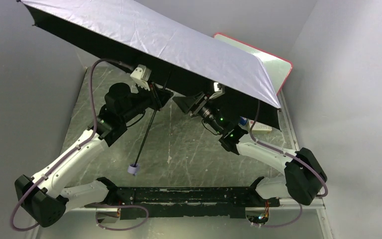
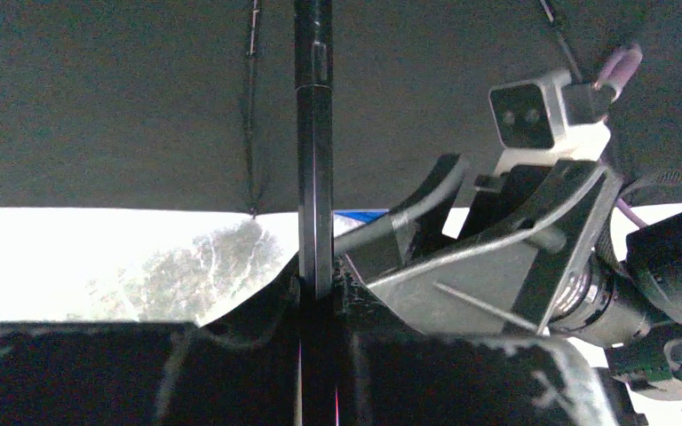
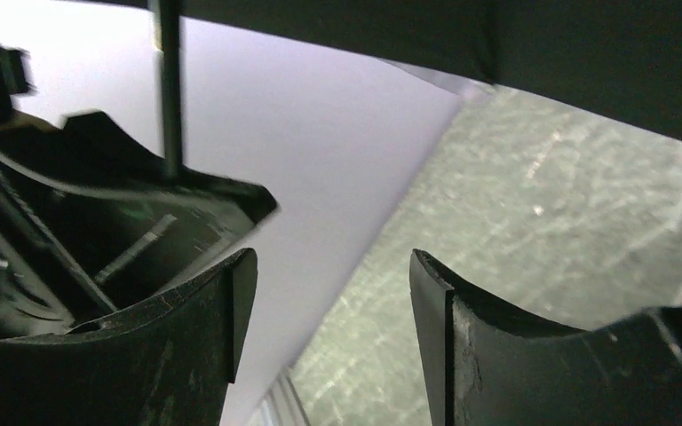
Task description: Put away the umbrella
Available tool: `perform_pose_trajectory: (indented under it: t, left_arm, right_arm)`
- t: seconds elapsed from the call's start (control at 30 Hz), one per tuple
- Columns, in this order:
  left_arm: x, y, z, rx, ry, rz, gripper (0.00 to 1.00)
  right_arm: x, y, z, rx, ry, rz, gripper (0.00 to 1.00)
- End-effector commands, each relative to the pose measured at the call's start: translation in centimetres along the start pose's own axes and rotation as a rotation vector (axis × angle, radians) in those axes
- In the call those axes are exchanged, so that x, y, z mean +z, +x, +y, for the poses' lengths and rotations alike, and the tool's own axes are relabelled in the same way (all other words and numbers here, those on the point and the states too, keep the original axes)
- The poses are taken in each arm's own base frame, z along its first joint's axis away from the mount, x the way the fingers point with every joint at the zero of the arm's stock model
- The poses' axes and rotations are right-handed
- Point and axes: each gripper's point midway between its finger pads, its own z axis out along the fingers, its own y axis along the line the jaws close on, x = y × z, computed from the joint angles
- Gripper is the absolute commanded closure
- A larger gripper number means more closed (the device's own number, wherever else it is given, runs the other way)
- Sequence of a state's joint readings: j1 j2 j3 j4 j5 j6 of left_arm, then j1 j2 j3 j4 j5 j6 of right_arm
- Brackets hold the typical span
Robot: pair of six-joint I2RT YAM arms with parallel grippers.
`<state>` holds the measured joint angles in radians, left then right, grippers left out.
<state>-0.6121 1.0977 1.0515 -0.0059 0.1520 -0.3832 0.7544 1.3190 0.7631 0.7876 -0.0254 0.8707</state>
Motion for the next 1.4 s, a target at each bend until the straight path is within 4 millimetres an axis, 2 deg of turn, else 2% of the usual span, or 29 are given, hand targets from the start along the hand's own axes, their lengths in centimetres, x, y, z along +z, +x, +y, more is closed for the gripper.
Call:
perform_pose_trajectory:
  t: [0.0, 0.1, 0.13, 0.17, 0.2, 0.3, 0.37, 0.4, 0.43, 0.67, 0.87, 1.0, 1.1, 1.27, 1.37]
  left_arm:
    - [-1.6, -4.8, -0.2, 0.022, -0.031, -0.189, 0.95]
    - [-1.4, -4.6, 0.3, 0.041, -0.057, -0.167, 0.95]
    - [-1.3, -4.5, 0.3, 0.051, -0.052, -0.156, 0.93]
    - [-1.2, -4.3, 0.3, 0.056, -0.049, -0.145, 0.85]
    - [-1.0, -4.1, 0.2, 0.057, -0.042, -0.136, 0.85]
    - [-0.9, -3.7, -0.3, 0.057, -0.007, -0.133, 0.95]
    - [-1.0, -3.3, 0.2, 0.03, -0.027, -0.141, 0.95]
    - [-1.1, -3.2, 0.4, 0.025, -0.034, -0.15, 0.95]
    - [-1.2, -3.1, 0.7, 0.018, -0.048, -0.153, 0.95]
    - [-1.6, -2.0, 2.0, -0.009, -0.107, -0.154, 0.95]
    - [-1.8, -1.2, 2.3, -0.002, -0.113, -0.141, 0.95]
    - [-2.0, -0.9, 2.5, 0.016, -0.118, -0.131, 0.95]
    - [-2.2, -0.9, 3.1, 0.017, -0.148, -0.138, 0.95]
    - [-2.2, -0.8, 3.2, 0.002, -0.151, -0.152, 0.95]
    - [-2.2, -0.7, 3.3, -0.006, -0.159, -0.152, 0.95]
  right_arm:
    - [-1.2, 1.0, -1.8, -0.099, 0.076, 0.054, 0.32]
    - [-1.7, 1.8, -3.1, -0.159, 0.134, 0.116, 0.32]
    - [-1.8, 2.0, -3.6, -0.182, 0.161, 0.139, 0.31]
    - [-2.0, 2.1, -4.3, -0.196, 0.204, 0.162, 0.31]
    - [-2.1, 2.2, -4.9, -0.208, 0.237, 0.171, 0.3]
    - [-2.6, 2.3, -5.9, -0.255, 0.299, 0.216, 0.26]
    - [-2.9, 2.2, -6.1, -0.263, 0.316, 0.217, 0.17]
    - [-2.9, 2.1, -6.0, -0.263, 0.314, 0.213, 0.07]
    - [-3.0, 2.0, -5.9, -0.261, 0.311, 0.209, 0.01]
    - [-3.5, 0.1, -7.9, -0.191, 0.49, 0.125, 0.0]
    - [-4.3, 0.1, -11.1, -0.257, 0.642, 0.192, 0.0]
    - [-5.3, -0.4, -10.8, -0.331, 0.616, 0.201, 0.0]
    - [-5.5, -0.6, -9.2, -0.33, 0.517, 0.172, 0.0]
    - [-4.6, -0.8, -6.0, -0.144, 0.357, 0.076, 0.05]
    - [-3.6, -1.8, -3.4, -0.03, 0.221, -0.022, 0.08]
